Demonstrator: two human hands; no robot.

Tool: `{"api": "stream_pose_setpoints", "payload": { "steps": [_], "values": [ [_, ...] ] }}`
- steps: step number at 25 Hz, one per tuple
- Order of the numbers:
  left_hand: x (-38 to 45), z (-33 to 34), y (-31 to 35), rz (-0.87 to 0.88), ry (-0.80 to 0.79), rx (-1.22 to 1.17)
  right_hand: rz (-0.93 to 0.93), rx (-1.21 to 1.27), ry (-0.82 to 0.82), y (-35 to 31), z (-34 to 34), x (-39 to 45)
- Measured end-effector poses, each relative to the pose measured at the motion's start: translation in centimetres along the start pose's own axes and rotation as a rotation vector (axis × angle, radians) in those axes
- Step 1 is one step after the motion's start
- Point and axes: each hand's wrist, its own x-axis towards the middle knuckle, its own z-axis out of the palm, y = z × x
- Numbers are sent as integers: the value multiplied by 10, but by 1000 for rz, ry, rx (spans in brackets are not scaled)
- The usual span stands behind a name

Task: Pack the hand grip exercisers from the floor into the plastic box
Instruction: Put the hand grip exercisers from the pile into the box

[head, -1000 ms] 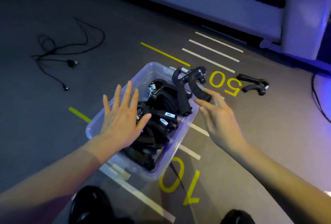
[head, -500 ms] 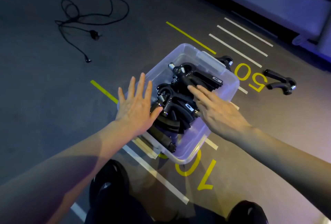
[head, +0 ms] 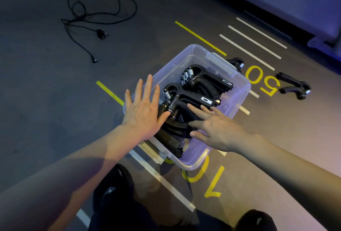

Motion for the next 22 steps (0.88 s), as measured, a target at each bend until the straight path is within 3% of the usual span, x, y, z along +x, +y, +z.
{"api": "stream_pose_setpoints", "payload": {
  "steps": [2,6,10,15,18,20,22],
  "values": [
    [0,1,-1,-2,2,2,12,-21,17,-2,1,4],
    [1,3,0,-3,9,17,26,103,307,7,-3,10],
    [1,2,1,-11,8,23,140,-21,142,13,-5,23],
    [-2,2,0,-26,64,-77,274,-76,126,3,-2,29],
    [6,-1,8,-31,94,-88,255,-27,114,7,1,26],
    [15,-6,20,-2,137,-104,185,139,219,17,-1,22],
    [26,-13,33,39,165,-95,145,325,463,32,-4,17]
  ]
}}
